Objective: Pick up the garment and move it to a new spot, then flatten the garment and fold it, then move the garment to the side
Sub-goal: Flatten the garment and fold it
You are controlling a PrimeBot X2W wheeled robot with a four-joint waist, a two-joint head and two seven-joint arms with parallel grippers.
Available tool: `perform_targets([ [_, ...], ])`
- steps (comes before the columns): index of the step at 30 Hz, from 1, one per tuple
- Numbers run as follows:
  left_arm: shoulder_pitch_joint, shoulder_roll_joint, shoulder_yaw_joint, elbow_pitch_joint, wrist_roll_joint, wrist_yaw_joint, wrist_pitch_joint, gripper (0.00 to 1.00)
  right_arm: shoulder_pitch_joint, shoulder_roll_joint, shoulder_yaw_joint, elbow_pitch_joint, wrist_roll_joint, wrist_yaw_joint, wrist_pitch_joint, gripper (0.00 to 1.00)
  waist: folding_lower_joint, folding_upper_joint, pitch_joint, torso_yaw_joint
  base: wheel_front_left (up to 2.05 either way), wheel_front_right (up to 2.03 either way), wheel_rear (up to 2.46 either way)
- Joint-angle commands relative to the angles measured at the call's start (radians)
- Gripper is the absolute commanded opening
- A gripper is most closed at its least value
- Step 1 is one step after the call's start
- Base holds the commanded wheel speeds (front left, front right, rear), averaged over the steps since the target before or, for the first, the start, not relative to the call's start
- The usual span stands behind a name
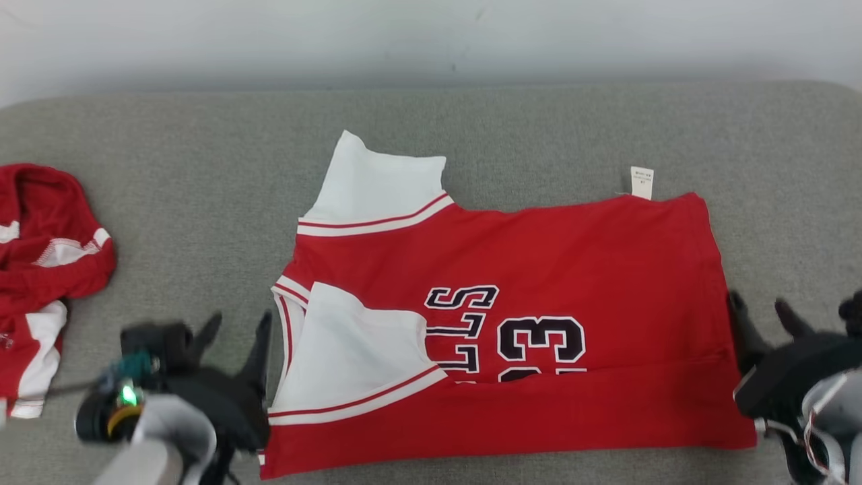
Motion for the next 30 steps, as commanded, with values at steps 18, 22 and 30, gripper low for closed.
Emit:
perform_targets([
  [18, -0.626, -0.014, -0.063, 0.384, 0.1, -0.176, 0.133, 1.0, -0.442, 0.001, 0.238, 0.23, -0.051, 0.001, -0.128, 1.0, 0.0001, 0.0, 0.281, -0.192, 0.0, 0.0, 0.0],
  [22, -0.685, 0.004, -0.068, 0.446, 0.117, -0.179, 0.157, 1.0, -0.433, 0.001, 0.265, 0.254, -0.04, 0.001, -0.152, 1.0, 0.0001, 0.0, 0.294, -0.217, 0.0, 0.0, 0.0],
  [30, -0.765, 0.037, -0.09, 0.51, 0.165, -0.146, 0.188, 1.0, -0.418, 0.001, 0.261, 0.25, -0.06, 0.001, -0.165, 1.0, 0.0001, 0.0, 0.312, -0.236, 0.0, 0.0, 0.0],
])
